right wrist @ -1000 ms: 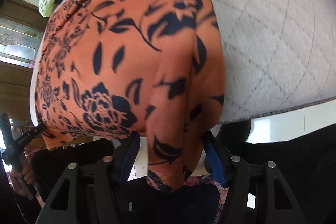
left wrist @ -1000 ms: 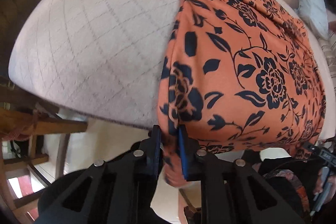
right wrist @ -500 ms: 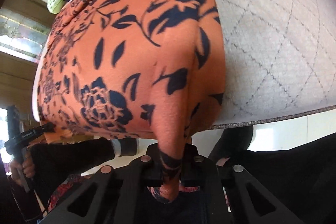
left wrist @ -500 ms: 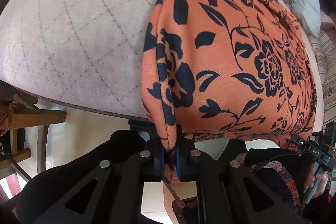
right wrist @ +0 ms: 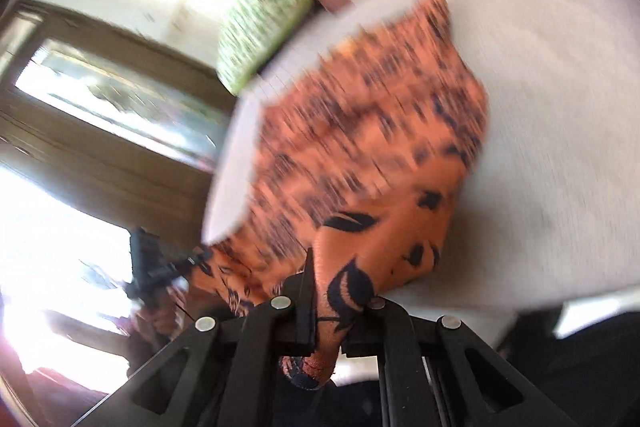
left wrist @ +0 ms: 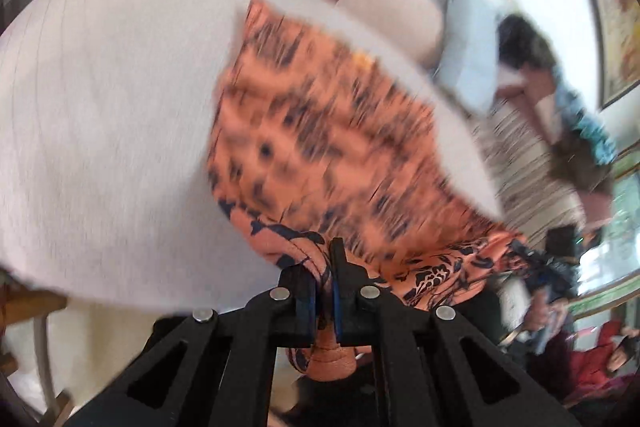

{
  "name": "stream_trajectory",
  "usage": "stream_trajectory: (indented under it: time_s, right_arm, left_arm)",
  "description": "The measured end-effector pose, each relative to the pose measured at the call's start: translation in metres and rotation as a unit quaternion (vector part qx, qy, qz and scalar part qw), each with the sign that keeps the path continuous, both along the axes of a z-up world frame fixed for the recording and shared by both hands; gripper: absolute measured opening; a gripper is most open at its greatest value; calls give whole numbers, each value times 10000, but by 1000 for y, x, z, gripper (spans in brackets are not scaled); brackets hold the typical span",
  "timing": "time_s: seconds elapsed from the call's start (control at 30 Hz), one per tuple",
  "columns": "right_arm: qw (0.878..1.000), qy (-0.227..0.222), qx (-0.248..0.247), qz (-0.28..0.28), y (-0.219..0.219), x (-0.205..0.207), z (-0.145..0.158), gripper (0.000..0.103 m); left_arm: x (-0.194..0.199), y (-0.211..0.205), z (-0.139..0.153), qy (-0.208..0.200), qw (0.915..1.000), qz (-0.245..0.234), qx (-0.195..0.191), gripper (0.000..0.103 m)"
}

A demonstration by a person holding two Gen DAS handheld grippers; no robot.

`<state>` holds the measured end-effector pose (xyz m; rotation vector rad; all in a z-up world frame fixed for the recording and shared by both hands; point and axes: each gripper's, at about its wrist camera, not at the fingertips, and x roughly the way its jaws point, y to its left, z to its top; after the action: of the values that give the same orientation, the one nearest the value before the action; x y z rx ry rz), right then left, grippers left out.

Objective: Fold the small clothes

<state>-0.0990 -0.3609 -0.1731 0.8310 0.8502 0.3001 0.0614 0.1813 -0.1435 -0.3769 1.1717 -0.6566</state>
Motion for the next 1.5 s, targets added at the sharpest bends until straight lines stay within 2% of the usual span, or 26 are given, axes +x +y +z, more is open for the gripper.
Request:
stream_trajectory:
  time_s: [0.17,0.3,0.4,0.57,0.7,0.8,0.83,0.93,1.0,1.07,1.13,1.17,1.2,1.23,1.27,1.3,1.33,1.37,1.43,1.5]
  right_arm:
    - [9965,-606,-147,-556,-23,59,28,7]
    - [9929,-805,-186,-857,-45,116,33,7]
    - [9907,-819,-186,-1073,-62,163,27,7]
    - [9879,-438,-76,-1485,-93,233,-12,7]
    - [9850,-62,14,-1724,-117,283,-62,7]
    - [9806,424,486,-1850,-134,313,-103,8]
    - [9767,638,775,-1895,-140,321,-120,8]
    - [9677,663,1404,-1984,-154,326,-145,9]
    - [9657,481,1646,-1948,-159,317,-146,9]
    - [9642,66,1757,-1985,-162,300,-140,9]
    - [9607,-184,1772,-2127,-164,285,-132,20]
    - [9564,-268,1791,-2293,-165,279,-126,42]
    - [9516,-366,1811,-2455,-167,273,-120,75]
    - [9446,-553,1735,-2731,-168,262,-111,81]
    - [9409,-722,1617,-2888,-169,254,-101,81]
    - [9405,-821,1440,-2965,-169,247,-90,81]
    - [9451,-808,1170,-2944,-168,243,-78,81]
    - [9530,-780,868,-2795,-160,244,-65,81]
    - [9730,-689,65,-2204,-128,253,-39,75]
    - [9873,-547,-684,-1325,-81,268,-27,60]
  left_arm:
    - [71,-14,28,-424,9971,606,-172,6]
    - [134,-21,26,-461,9923,1117,-265,6]
    - [177,-37,11,-386,9891,1389,-310,6]
    - [245,-74,-32,-123,9874,1575,-80,6]
    - [285,-95,-63,34,9861,1656,110,6]
    - [304,-100,-84,227,9841,1756,93,6]
    - [309,-101,-92,354,9834,1781,52,6]
    - [312,-91,-101,575,9790,1924,-345,6]
    - [314,-81,-103,774,9735,2035,-705,6]
    - [309,-75,-96,689,9688,2174,-973,7]
    - [301,-77,-84,479,9696,2229,-889,11]
    - [297,-79,-78,364,9700,2258,-825,21]
    - [290,-80,-72,236,9687,2344,-786,37]
    - [281,-80,-64,33,9639,2546,-773,49]
    - [272,-77,-58,-209,9565,2817,-730,75]
    - [260,-74,-50,-491,9451,3164,-653,90]
    - [244,-71,-41,-812,9307,3527,-526,90]
    - [234,-73,-33,-985,9247,3658,-369,90]
    - [218,-86,-22,-1082,9224,3702,205,90]
    - [208,-109,-18,-1071,9277,3508,701,90]
